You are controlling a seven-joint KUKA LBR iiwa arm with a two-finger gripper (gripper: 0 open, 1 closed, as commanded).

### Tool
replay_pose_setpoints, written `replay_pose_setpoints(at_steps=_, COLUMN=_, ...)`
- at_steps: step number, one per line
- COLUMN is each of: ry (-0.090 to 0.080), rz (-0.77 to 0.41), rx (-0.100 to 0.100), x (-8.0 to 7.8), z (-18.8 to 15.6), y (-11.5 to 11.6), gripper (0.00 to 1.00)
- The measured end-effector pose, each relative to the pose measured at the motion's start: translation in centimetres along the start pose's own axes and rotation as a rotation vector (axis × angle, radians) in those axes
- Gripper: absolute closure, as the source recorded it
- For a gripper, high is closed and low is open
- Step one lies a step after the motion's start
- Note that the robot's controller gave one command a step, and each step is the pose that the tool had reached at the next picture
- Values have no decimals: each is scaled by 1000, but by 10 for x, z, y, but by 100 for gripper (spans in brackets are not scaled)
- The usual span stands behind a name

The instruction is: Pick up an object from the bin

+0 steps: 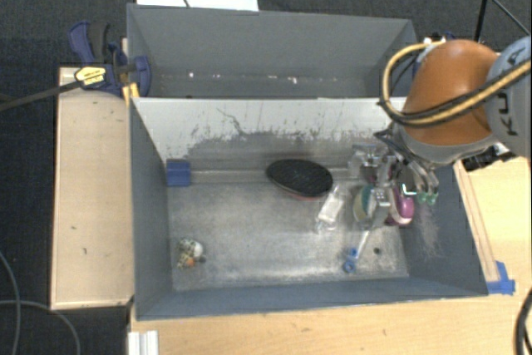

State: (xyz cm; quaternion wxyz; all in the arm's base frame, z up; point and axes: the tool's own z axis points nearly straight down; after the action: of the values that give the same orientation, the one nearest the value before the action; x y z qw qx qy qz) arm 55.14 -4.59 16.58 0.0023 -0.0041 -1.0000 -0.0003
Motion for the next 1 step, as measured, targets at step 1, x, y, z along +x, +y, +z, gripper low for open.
replay_pose_setpoints(at_steps=1, ry=-2, rz=-113, rx=3, x=32, z=69, y=-89, gripper=0)
